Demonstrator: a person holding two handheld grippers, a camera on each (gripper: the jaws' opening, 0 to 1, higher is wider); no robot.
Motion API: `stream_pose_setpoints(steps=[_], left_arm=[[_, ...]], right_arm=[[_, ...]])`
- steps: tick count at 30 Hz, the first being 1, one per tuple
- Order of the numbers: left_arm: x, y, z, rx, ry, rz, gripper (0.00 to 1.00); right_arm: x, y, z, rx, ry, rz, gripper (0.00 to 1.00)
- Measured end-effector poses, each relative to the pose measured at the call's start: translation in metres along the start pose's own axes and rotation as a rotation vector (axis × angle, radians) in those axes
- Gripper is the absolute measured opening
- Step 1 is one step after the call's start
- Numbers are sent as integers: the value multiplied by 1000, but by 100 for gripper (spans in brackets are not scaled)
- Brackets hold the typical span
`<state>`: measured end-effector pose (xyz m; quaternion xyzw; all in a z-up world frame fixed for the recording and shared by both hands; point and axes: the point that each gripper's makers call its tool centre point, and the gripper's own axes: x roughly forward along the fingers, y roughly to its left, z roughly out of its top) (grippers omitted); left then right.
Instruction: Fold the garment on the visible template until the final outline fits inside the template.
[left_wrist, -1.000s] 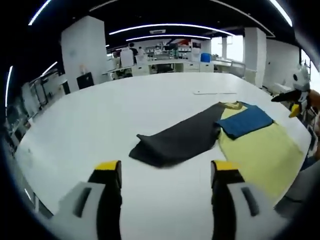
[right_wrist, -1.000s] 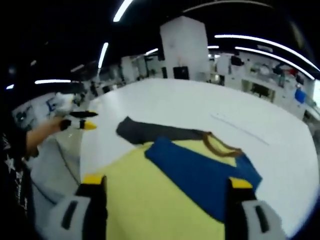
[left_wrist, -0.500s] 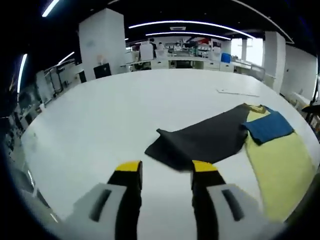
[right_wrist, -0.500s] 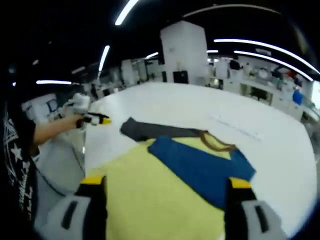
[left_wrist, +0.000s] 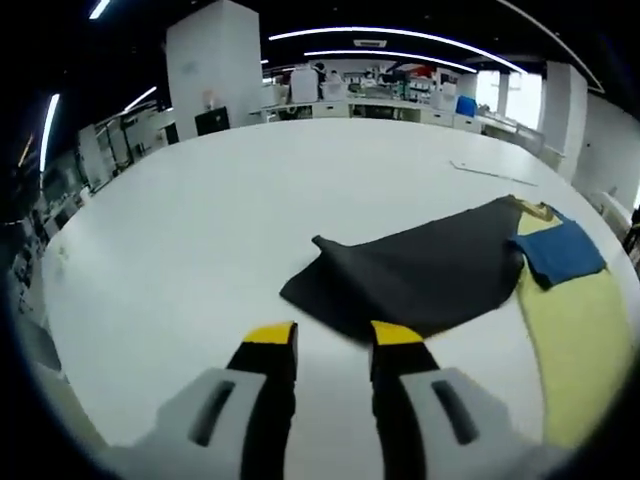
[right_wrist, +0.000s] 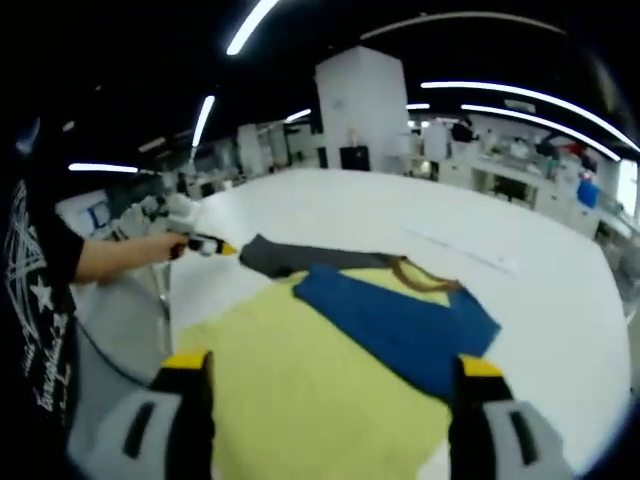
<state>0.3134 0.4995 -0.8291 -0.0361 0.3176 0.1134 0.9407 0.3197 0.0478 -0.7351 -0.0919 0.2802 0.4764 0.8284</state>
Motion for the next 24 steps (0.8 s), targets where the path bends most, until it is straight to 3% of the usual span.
stream_pose_setpoints(steps=[13,18,24], left_arm=[[2,-11,-11,-46,30,-11,14],[3,-19,-10,-13,36,4,7],[8,-17,-10,-94,46,23,10]], right_arm=[[-9,0,-9,-12,-11,-30,99],[-9,-2,-15,-14,8,-43,99],[-9,0,-18,-16,10,-33,99]])
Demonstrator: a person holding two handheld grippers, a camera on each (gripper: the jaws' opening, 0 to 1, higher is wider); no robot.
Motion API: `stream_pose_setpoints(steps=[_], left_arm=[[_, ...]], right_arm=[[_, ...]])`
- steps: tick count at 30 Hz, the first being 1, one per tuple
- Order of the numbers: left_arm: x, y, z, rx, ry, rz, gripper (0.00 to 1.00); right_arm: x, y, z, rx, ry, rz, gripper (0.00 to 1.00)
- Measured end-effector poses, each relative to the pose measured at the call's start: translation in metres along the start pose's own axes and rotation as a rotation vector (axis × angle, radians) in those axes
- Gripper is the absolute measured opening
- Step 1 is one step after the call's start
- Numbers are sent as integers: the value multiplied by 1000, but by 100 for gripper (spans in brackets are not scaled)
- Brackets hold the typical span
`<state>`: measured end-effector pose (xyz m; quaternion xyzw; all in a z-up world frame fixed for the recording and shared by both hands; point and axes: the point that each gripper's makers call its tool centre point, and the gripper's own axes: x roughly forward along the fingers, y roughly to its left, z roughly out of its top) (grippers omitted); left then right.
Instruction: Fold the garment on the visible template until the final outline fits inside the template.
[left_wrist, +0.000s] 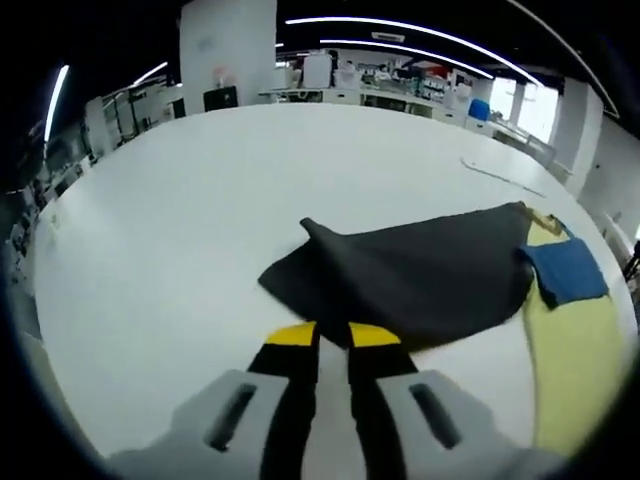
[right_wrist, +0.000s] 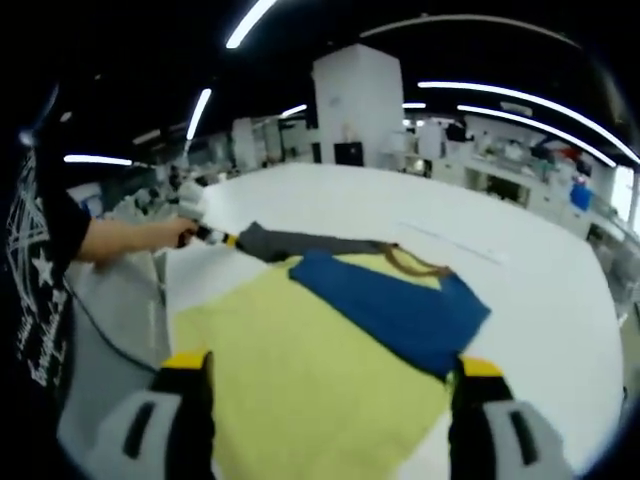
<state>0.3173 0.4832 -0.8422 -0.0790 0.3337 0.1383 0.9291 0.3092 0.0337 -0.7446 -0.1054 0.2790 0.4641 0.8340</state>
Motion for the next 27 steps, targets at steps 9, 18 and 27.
stream_pose_setpoints(steps=[9,18,27], left_arm=[[-3,4,-1,-33,-25,32,14],[-1,4,-1,-144,-17,33,0],[-4,7,6,-176,-32,-18,0]], right_arm=[[-2,1,-2,1,-1,-7,99],[1,7,-8,-2,12,-5,99],[0,9,-7,5,2,-9,99]])
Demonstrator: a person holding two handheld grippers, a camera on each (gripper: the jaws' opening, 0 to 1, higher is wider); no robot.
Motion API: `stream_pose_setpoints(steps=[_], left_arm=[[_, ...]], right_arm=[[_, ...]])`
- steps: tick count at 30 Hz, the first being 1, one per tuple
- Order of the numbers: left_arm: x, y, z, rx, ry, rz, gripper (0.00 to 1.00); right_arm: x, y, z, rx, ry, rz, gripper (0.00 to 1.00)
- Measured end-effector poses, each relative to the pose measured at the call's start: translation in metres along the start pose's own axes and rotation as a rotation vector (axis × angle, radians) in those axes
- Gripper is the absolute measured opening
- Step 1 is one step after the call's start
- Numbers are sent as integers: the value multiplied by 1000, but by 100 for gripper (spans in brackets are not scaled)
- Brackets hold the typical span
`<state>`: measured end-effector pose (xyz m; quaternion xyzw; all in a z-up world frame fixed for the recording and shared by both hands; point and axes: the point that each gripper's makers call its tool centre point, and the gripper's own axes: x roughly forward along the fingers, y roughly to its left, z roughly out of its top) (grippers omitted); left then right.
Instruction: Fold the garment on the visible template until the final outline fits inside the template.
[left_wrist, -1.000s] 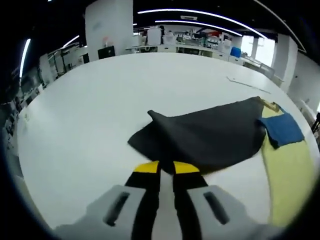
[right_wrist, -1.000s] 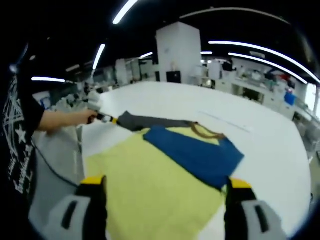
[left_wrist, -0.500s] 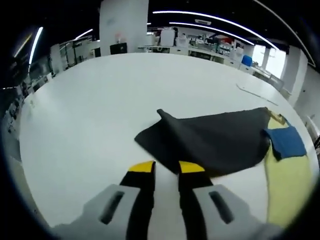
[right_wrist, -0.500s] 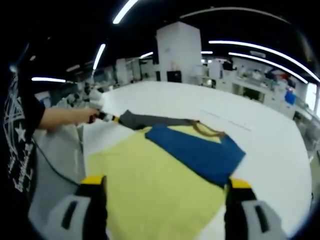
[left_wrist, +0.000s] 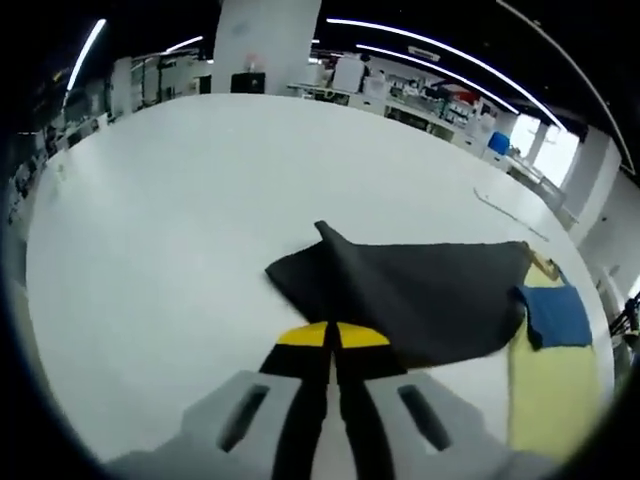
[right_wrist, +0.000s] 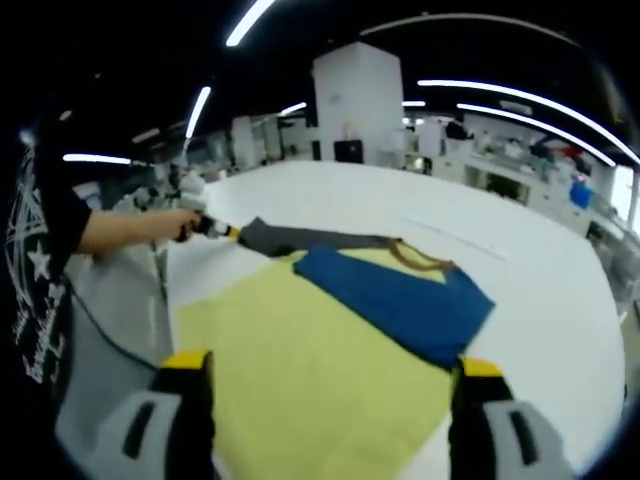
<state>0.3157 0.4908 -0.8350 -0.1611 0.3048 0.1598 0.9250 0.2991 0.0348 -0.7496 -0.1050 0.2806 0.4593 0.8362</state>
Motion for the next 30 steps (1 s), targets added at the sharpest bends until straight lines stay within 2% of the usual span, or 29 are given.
stream_pose_setpoints(steps=[8,11,14,16,20,23,27,30], left_arm=[[-15,14,18,51,-7,4,0],[-21,23,19,82,18,27,0],[-24,33,22,76,8,35,0],[-26,39,21,78,13,45,0],[-28,51,18,130,37,79,0],[-27,69,11,172,63,139,0],[-25,76,6,141,61,138,0],[-25,76,3,162,61,146,0]], right_arm=[[1,7,-1,-2,2,9,99],[1,8,0,-2,2,13,99],[1,10,0,-9,6,18,99],[0,10,-1,-12,8,21,99],[1,11,-1,-13,13,23,99],[1,11,-2,-15,18,21,99],[0,9,-1,-10,14,16,99],[-1,8,-1,-7,15,15,99]])
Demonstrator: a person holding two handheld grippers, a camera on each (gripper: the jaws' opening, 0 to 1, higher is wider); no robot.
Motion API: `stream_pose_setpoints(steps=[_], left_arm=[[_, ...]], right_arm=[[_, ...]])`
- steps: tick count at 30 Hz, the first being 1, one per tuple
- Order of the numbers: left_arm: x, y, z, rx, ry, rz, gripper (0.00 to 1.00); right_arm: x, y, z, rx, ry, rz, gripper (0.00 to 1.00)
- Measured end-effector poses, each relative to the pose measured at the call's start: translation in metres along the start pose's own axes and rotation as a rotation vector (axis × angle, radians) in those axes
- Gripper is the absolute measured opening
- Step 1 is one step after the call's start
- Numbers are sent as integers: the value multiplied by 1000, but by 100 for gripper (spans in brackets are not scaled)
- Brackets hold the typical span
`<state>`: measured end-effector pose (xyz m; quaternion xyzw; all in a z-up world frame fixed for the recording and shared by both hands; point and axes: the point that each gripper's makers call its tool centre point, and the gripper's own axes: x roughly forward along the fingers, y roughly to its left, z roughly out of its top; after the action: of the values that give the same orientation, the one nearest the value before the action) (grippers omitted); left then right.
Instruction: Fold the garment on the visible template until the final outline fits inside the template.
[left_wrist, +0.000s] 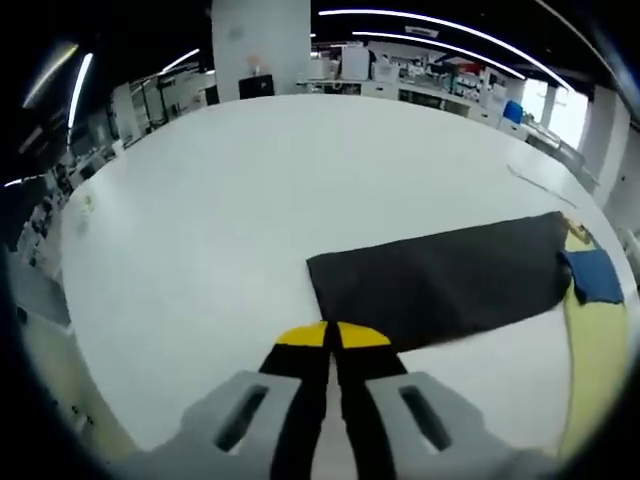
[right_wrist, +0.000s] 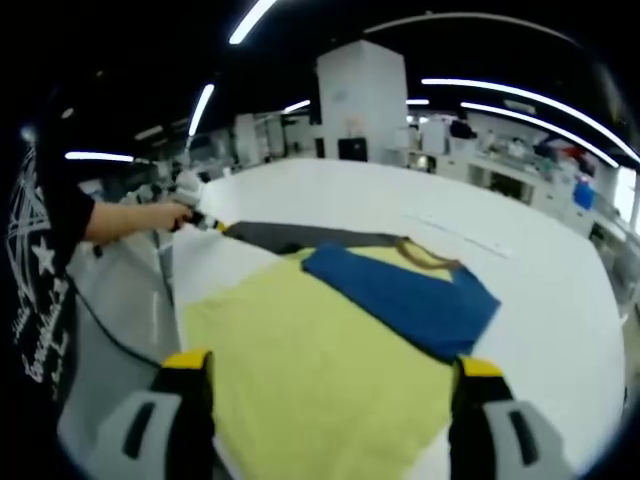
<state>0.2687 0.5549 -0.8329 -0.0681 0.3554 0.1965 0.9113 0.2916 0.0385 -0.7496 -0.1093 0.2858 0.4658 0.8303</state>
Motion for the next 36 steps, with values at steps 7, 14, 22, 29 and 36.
stream_pose_setpoints(steps=[7,14,22,29,36], left_arm=[[4,-3,-3,-22,8,-16,19],[4,-5,-6,-39,25,-4,16],[6,0,-8,-179,51,28,6],[8,-4,3,-196,9,-2,0],[1,-17,27,-212,-75,-50,0]], right_arm=[[-1,0,-2,-2,5,2,99],[-3,1,-4,2,13,-7,99],[-3,4,-4,7,10,-6,99],[-5,4,-5,8,6,-10,99],[-6,4,-5,7,-4,-13,99]])
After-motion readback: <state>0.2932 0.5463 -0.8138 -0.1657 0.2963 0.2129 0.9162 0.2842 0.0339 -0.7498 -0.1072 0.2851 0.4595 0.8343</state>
